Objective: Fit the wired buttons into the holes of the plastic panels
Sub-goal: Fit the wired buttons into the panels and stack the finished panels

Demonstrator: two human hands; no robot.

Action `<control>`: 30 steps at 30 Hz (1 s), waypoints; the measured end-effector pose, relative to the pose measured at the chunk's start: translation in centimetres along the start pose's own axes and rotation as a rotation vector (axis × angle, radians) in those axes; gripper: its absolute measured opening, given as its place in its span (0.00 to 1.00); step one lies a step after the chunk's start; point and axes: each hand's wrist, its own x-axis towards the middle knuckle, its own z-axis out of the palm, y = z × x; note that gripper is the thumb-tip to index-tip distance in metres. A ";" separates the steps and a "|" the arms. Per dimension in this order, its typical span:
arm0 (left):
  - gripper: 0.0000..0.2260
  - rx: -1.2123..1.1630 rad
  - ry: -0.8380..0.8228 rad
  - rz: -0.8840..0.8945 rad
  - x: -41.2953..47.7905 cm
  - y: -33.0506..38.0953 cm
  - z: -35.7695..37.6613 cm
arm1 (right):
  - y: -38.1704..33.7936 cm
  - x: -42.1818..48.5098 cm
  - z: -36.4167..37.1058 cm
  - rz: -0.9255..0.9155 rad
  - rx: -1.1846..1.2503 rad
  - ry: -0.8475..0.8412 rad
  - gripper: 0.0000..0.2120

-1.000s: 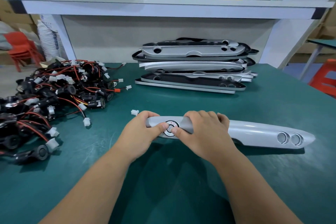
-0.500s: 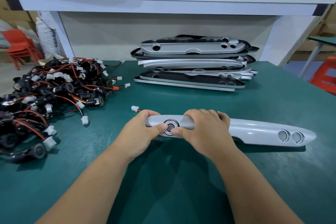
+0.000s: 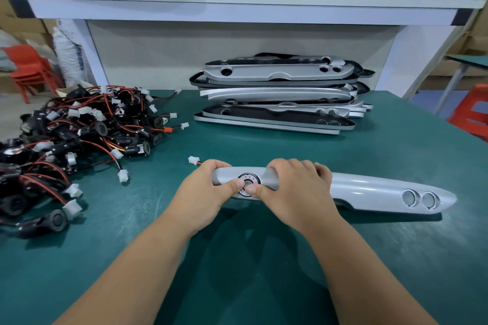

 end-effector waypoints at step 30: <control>0.08 -0.016 -0.011 -0.005 -0.3 0.1 0.1 | -0.4 0.0 0.0 0.034 0.021 0.017 0.31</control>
